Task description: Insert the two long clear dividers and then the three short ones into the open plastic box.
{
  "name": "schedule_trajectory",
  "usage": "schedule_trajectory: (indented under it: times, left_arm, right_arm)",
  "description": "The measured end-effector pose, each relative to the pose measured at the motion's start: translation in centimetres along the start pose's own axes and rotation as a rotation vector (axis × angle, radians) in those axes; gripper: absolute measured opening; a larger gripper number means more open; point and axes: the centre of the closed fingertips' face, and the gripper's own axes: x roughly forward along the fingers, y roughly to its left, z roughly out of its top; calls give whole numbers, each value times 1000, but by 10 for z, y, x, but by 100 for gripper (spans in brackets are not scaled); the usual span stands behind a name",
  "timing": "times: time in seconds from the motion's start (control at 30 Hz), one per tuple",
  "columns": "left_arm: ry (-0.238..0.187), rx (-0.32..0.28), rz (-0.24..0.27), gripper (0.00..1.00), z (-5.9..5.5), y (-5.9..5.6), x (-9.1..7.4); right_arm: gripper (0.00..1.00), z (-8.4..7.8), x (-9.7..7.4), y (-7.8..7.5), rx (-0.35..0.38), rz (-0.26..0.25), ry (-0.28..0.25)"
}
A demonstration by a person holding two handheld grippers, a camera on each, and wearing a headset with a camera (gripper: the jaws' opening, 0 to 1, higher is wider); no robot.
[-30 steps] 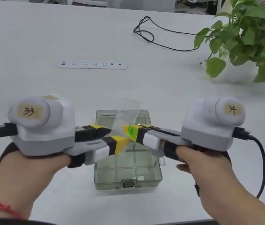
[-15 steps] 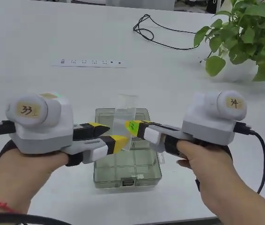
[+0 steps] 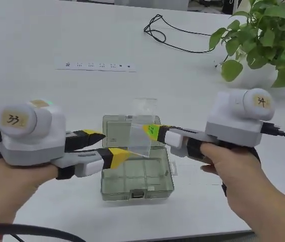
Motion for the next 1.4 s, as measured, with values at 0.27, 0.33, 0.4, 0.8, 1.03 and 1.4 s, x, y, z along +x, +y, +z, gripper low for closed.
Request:
schedule_trajectory:
  times: [0.27, 0.33, 0.4, 0.8, 1.03, 1.4]
  left_arm:
    - [1, 47, -18, 56, -5, 4, -7]
    - [1, 66, -24, 58, -7, 5, -10]
    - [13, 92, -28, 60, -10, 7, -11]
    - [23, 209, -74, 82, -22, 7, -17]
    - [33, 255, -106, 93, -29, 3, -16]
    - [48, 291, -120, 100, -38, 8, -16]
  right_arm:
    - [7, -6, -5, -6, -3, -18, 41]
    - [7, -4, -6, -13, -2, -25, 46]
    - [7, -3, -8, -16, 1, -32, 54]
    - [7, -10, -7, -25, 23, -74, 162]
    - [7, -15, -5, -33, 41, -137, 260]
    - [7, -38, -4, -57, 161, -262, 438]
